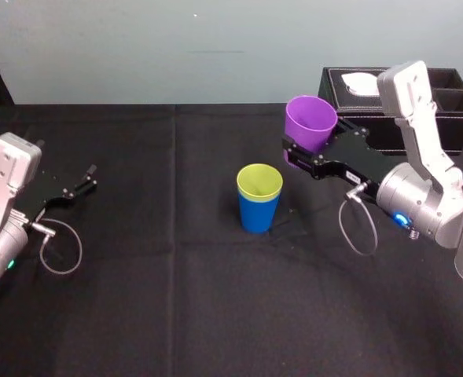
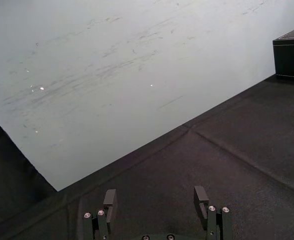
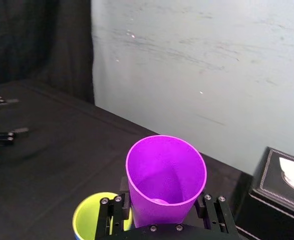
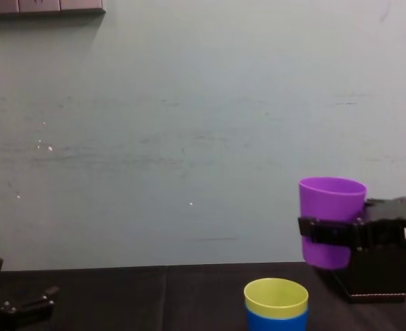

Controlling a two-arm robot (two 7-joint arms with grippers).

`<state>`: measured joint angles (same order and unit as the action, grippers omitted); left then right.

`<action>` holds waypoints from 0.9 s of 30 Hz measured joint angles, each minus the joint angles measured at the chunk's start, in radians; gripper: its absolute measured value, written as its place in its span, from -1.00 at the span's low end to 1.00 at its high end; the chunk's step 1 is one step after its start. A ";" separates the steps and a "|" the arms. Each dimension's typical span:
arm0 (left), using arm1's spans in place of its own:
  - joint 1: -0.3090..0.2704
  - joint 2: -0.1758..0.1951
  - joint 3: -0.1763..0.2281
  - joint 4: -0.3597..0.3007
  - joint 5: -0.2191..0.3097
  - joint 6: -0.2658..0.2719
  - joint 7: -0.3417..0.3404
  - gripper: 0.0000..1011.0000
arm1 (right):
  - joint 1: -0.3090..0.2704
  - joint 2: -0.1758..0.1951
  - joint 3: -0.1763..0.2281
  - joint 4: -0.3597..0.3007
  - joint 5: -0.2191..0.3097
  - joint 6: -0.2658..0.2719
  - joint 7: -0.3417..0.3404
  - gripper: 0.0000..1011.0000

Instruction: Stack the three plastic cups sequentially using one hand.

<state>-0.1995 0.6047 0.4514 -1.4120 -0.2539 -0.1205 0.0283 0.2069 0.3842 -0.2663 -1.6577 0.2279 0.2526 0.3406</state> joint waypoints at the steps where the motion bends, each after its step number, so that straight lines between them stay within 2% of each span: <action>1: 0.000 0.000 0.000 0.000 0.000 0.000 0.000 1.00 | 0.004 0.003 -0.005 -0.009 0.005 0.006 0.006 0.44; 12: 0.000 0.000 0.000 0.000 0.000 0.000 0.000 1.00 | 0.008 0.021 -0.048 -0.045 0.020 0.027 0.023 0.44; 27: 0.000 0.000 0.000 0.000 0.000 0.000 0.000 1.00 | 0.024 0.018 -0.097 -0.022 0.024 0.019 0.030 0.44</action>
<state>-0.1996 0.6047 0.4514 -1.4120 -0.2539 -0.1205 0.0283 0.2306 0.4023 -0.3636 -1.6798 0.2519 0.2721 0.3703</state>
